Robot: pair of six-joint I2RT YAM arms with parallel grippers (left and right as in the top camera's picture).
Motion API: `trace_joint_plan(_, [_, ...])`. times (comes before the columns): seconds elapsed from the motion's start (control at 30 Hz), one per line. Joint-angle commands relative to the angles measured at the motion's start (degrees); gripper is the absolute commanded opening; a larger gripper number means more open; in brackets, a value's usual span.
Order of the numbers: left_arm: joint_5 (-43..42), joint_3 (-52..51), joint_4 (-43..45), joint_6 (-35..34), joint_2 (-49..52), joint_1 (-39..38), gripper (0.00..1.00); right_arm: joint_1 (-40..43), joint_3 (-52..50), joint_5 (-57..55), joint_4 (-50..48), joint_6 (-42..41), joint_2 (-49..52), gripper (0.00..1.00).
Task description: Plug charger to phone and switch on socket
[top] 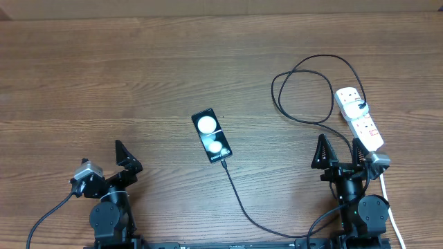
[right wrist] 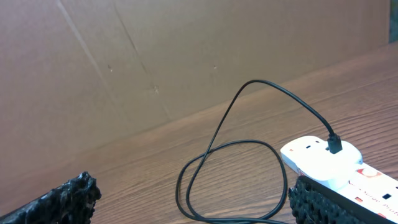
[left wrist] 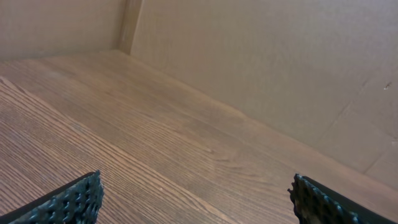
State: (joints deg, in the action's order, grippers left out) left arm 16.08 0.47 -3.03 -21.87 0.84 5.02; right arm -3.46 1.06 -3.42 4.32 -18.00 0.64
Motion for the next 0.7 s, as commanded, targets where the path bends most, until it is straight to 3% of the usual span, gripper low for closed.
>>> trace_joint_plan(0.0, [0.59, -0.17, 0.09, 1.31, -0.59, 0.48, 0.99, 0.00, -0.68, -0.85, -0.20, 0.02, -0.48, 1.00])
trace_joint_plan(0.67, [0.59, -0.17, 0.11, 1.31, -0.59, 0.48, 0.99, 1.01, -0.63, -0.37, 0.07, 1.97, -0.48, 1.00])
